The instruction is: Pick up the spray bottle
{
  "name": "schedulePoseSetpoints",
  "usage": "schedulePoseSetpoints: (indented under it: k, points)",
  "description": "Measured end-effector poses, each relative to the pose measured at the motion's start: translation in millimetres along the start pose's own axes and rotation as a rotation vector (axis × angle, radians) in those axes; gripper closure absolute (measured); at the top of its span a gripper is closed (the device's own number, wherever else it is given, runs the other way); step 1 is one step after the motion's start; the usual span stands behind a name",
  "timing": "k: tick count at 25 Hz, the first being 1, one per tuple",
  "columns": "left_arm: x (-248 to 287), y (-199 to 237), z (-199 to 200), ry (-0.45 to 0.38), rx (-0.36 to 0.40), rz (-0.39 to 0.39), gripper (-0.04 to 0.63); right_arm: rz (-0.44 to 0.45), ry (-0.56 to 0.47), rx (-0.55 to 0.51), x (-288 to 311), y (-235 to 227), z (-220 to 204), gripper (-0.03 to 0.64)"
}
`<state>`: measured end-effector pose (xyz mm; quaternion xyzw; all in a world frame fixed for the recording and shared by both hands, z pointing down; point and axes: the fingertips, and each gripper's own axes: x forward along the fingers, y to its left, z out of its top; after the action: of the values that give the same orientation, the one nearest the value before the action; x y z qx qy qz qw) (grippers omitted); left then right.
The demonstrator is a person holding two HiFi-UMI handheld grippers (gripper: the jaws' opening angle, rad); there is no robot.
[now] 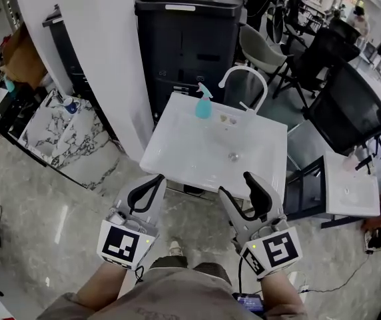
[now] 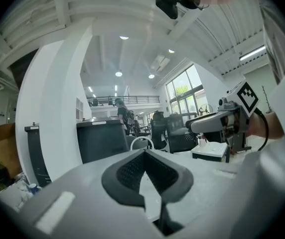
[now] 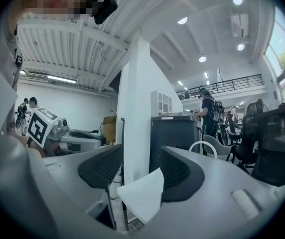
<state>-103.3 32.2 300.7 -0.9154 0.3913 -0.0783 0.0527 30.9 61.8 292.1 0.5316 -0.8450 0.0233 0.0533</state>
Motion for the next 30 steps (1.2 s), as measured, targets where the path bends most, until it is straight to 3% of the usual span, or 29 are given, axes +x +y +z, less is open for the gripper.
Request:
schedulePoseSetpoints:
  k: [12, 30]
  points:
    - [73, 66, -39, 0.063, -0.041, 0.009, 0.595, -0.022, 0.075, 0.051, 94, -55, -38, 0.345]
    - [233, 117, -47, 0.145, -0.03, 0.101, 0.595, 0.093, 0.086, 0.057, 211, -190, -42, 0.345]
